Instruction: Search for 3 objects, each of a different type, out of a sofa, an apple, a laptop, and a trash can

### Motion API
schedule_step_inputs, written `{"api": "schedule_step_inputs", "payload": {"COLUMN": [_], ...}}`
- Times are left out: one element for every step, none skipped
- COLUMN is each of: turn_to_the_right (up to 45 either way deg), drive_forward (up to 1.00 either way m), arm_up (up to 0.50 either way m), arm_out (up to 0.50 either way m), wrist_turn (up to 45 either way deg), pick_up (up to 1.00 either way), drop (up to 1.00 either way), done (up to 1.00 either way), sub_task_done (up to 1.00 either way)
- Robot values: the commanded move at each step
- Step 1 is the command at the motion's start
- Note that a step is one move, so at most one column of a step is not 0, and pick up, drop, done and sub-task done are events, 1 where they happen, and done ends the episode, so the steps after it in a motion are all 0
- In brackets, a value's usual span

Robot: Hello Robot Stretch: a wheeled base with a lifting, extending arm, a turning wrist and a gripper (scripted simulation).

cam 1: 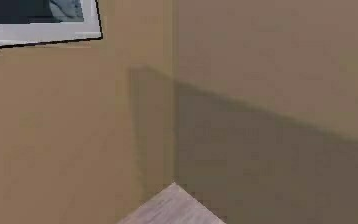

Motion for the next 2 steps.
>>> {"api": "schedule_step_inputs", "payload": {"turn_to_the_right": [-45.0,-6.0], "drive_forward": [0.00,0.00], "arm_up": [0.00,0.00], "arm_out": [0.00,0.00], "wrist_turn": [0.0,0.0], "pick_up": [0.00,0.00], "drop": [0.00,0.00], "done": [0.00,0.00], "sub_task_done": [0.00,0.00]}}
